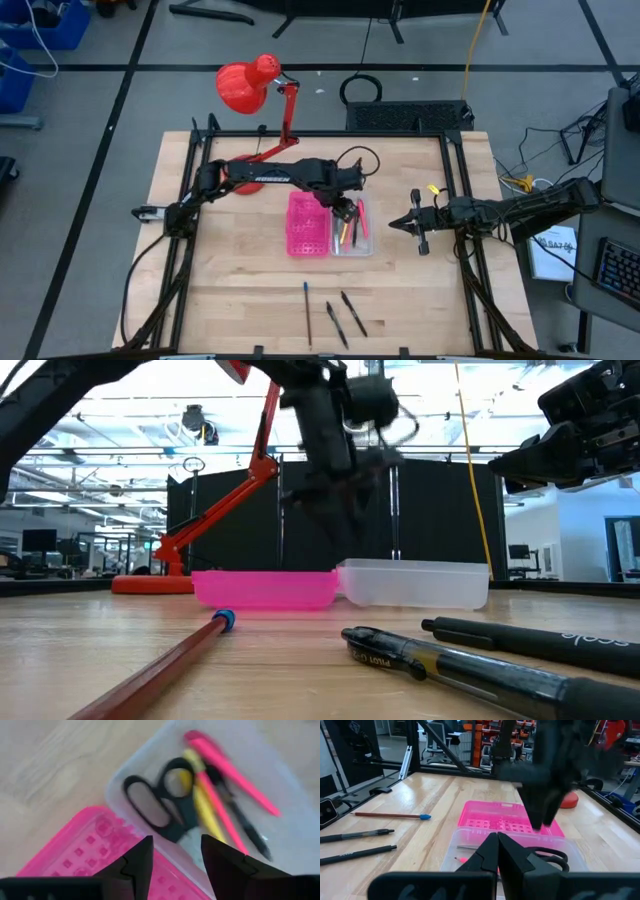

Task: Pick & place school supplies into a supply box
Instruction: Put the right black pen into the supply box

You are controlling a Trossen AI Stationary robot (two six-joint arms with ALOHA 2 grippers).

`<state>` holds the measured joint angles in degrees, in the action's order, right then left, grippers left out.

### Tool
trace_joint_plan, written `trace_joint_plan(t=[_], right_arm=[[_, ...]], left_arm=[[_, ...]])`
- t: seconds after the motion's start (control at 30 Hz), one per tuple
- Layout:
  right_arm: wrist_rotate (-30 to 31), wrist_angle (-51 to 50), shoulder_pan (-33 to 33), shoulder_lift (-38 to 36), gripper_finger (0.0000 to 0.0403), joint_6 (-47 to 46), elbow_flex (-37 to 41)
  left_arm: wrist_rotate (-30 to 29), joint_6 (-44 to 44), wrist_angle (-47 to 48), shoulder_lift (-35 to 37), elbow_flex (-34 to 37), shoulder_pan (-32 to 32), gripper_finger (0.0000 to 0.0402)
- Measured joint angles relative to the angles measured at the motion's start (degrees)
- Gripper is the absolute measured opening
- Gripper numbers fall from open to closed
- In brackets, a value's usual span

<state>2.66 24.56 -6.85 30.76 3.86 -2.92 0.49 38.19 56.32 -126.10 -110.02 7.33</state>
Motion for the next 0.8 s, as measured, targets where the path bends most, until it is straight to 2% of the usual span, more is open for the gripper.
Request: trace_joint_plan(t=[0.07,0.13,0.27,0.37,0.5,0.57,0.73,0.8], right_arm=[[0.0,0.1,0.0,0.0,0.0000,0.0,0.0],[0.0,0.0,0.0,0.0,0.0000,-0.1,0.0],[0.0,0.4,0.0,0.1,0.0000,-0.1,0.0],[0.0,0.4,0.0,0.1,0.0000,0.2,0.0],[0.1,0.4,0.0,0.1,0.0000,3.1,0.0],[0.1,0.3,0.0,0.1,0.0000,3.2,0.0],[0.1,-0.1,0.0,0.1,0.0000,-0.3,0.0],[0.1,0.1,0.0,0.1,0.0000,-0.1,0.0]], left_arm=[[-2.9,-2.6,0.2,2.2,0.0,-1.1,0.0159],[-8.4,-4.1,1.2,5.4,0.0,-2.1,0.0138],[-19.3,-5.5,5.1,12.7,0.6,-1.8,0.0077],[-20.2,-10.1,2.2,20.2,4.7,-0.6,0.0019],[-17.0,-18.5,-11.4,32.6,17.2,1.3,0.0011],[-14.3,-21.8,-18.7,38.8,25.4,3.1,0.0007],[-12.2,-27.2,-32.9,53.9,47.8,7.7,0.0005],[-7.6,-30.4,-39.0,58.4,56.5,8.5,0.0004]])
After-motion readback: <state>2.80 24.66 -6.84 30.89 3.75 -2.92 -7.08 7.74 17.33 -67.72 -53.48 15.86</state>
